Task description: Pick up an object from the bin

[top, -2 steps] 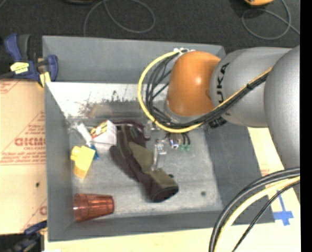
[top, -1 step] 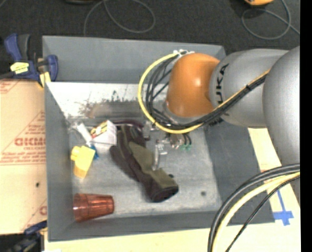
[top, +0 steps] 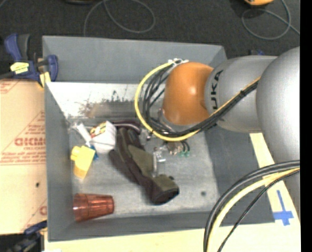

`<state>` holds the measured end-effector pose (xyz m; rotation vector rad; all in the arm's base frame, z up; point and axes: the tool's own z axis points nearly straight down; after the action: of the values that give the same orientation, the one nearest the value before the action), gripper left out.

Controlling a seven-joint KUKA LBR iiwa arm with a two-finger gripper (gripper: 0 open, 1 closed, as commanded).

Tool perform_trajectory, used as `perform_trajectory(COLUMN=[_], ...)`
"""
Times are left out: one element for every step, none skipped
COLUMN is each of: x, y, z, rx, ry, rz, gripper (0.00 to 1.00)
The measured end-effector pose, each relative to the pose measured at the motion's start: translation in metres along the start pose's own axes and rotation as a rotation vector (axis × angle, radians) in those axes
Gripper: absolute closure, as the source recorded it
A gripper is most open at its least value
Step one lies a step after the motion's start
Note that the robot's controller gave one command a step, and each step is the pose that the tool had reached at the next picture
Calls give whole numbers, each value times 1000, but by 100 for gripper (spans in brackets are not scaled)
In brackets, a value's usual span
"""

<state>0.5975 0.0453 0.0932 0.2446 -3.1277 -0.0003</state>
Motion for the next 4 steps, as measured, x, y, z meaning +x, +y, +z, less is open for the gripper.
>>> perform_trajectory(x=[-2, -15, -22, 32], y=[23, 44, 42, 33], z=[-8, -15, -15, -12], rx=[0, -3, -1, -3], ry=[-8, -7, -11, -9], rz=[243, 424, 283, 476], gripper=[0, 0, 0, 100])
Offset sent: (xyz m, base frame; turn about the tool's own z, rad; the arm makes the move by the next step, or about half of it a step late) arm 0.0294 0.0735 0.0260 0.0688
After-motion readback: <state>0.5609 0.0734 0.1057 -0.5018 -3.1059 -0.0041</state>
